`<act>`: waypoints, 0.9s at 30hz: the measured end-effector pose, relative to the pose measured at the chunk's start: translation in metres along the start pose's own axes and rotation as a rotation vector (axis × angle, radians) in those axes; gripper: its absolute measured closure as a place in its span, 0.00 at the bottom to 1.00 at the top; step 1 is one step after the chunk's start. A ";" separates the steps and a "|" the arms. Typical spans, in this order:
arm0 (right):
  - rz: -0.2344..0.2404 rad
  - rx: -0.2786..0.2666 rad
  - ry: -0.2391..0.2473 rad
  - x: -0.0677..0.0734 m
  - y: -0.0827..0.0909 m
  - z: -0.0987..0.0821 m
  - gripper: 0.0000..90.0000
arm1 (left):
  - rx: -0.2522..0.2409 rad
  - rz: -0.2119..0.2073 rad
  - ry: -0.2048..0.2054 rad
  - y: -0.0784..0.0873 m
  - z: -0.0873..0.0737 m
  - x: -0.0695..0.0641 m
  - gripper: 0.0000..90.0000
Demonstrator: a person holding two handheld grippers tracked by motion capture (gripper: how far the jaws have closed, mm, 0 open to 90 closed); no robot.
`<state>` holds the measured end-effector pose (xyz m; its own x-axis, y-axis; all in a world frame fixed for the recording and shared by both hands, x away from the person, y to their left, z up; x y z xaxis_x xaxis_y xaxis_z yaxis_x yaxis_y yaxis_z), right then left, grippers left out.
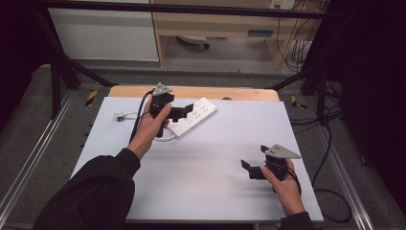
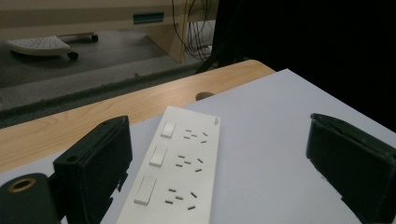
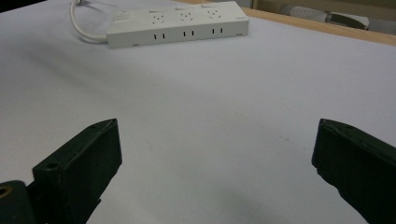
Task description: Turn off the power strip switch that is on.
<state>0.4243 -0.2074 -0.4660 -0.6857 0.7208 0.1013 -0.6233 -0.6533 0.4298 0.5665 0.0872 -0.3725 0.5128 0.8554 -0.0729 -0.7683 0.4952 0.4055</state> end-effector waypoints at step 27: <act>0.009 0.005 0.005 0.002 -0.001 0.000 0.02 | -0.052 0.015 0.021 0.067 0.003 0.032 0.06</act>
<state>0.4238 -0.2054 -0.4668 -0.6934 0.7135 0.1007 -0.6151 -0.6589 0.4330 0.5323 0.1470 -0.3450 0.4934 0.8655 -0.0867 -0.7951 0.4892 0.3586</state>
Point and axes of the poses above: each handheld gripper's, and its own axes: y roughly backward along the jaws, z roughly out of its top, x roughly to its left, the point moved 7 cm from there along -y, roughly forward along the jaws, and after that the axes turned 9 degrees about z, right-handed, at the moved point
